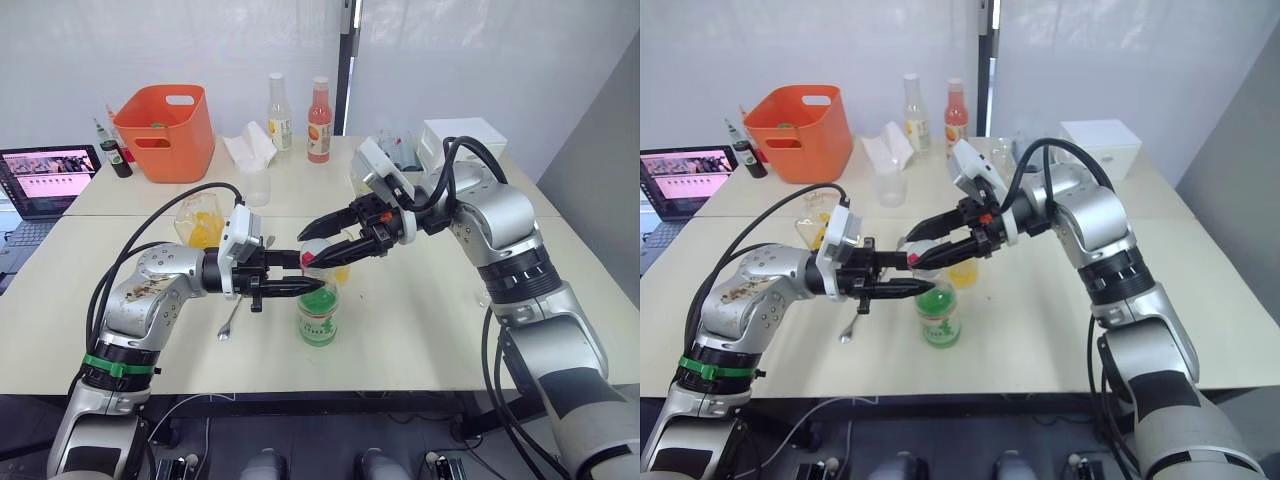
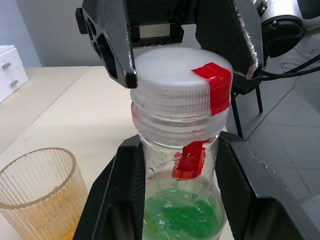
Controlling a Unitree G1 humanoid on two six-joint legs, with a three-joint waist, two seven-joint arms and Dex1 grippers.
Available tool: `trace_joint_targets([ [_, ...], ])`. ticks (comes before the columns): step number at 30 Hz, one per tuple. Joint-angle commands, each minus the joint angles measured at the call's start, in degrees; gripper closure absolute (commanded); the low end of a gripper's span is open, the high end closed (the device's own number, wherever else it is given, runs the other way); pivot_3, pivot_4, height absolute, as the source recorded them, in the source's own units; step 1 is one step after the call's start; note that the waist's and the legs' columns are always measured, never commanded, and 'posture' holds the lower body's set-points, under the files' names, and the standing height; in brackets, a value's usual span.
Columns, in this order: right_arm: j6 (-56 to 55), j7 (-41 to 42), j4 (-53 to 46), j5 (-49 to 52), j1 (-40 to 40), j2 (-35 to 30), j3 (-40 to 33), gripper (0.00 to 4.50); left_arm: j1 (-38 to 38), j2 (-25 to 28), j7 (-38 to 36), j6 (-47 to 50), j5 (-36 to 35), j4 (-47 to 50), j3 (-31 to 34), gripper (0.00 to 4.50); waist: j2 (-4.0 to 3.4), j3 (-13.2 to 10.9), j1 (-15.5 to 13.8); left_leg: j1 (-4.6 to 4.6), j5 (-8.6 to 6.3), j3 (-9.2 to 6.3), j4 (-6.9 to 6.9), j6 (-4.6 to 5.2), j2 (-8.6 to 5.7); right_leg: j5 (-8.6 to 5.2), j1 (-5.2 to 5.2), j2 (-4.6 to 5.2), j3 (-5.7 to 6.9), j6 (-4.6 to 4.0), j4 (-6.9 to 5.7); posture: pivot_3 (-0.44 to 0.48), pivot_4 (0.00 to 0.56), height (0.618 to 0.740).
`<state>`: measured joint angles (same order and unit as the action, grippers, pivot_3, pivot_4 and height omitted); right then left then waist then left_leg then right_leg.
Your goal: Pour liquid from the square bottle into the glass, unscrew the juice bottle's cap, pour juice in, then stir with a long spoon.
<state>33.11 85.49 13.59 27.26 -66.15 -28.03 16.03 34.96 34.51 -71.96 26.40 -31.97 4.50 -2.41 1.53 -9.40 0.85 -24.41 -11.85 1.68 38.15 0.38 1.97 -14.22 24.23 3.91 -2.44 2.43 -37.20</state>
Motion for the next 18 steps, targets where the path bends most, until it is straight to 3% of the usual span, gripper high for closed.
trace_joint_targets([
  [1, 0.92, -0.9, -2.33, 2.14, -0.69, 0.13, -4.12, 2.88, -0.73, 0.74, -0.82, 1.18, 0.64, -0.68, -1.57, 2.9, 0.0, 0.0, -0.01, 0.0, 0.0, 0.0, 0.0, 0.0, 0.0, 0.0, 0.0, 0.0, 0.0, 0.0, 0.0, 0.0, 0.15, 0.715],
  [13, 5.65, -8.68, -12.18, 4.95, 2.61, -1.99, -10.42, 2.88, -0.6, 0.46, -0.99, 0.66, 0.88, -1.19, -1.81, 2.9, 0.0, 0.0, -0.04, -0.02, 0.0, -0.01, 0.0, 0.0, -0.03, 0.0, 0.0, 0.04, 0.01, 0.0, 0.01, 0.0, 0.15, 0.715],
  [18, 10.7, -23.41, -17.67, 0.37, 12.65, -8.42, -16.27, 2.88, -0.86, 0.24, -0.69, 0.63, 0.69, -0.85, -1.68, 2.9, 0.01, 0.0, -0.49, -0.03, 0.0, -0.04, 0.0, 0.0, -0.05, 0.0, -0.06, 0.07, 0.04, 0.0, 0.05, 0.0, 0.15, 0.715],
])
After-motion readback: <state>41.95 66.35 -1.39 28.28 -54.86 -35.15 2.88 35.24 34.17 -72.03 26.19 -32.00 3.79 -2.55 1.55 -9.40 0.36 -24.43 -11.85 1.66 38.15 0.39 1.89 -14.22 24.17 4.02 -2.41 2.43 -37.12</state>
